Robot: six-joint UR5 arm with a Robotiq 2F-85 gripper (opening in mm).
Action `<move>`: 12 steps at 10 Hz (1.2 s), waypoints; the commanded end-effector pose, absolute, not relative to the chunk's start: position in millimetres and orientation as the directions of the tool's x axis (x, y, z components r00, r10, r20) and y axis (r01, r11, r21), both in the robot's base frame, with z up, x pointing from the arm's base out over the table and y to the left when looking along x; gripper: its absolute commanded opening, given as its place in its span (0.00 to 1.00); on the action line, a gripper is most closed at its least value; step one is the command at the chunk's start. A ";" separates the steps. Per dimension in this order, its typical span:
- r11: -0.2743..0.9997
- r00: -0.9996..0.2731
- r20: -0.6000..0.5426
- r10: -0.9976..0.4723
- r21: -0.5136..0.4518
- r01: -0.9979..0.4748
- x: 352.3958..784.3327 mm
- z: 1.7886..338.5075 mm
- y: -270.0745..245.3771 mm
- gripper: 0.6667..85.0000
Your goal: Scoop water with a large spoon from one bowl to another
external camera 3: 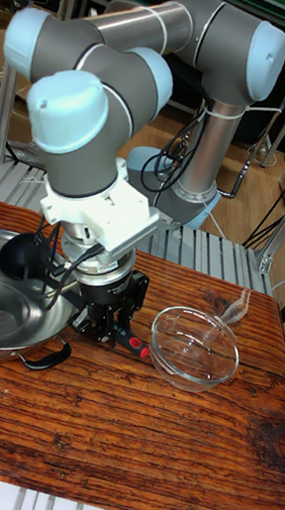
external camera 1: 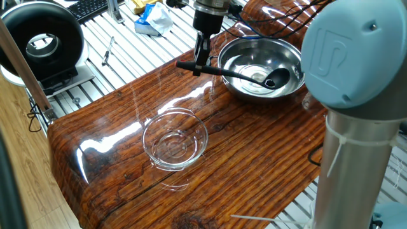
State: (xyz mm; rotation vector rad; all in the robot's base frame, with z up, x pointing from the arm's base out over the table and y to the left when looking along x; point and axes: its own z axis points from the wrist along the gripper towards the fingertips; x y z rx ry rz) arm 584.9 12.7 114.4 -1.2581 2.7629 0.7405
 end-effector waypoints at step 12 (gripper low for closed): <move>0.466 -0.627 -0.316 -0.712 0.454 -0.759 594.3 109.6 21.9 0.00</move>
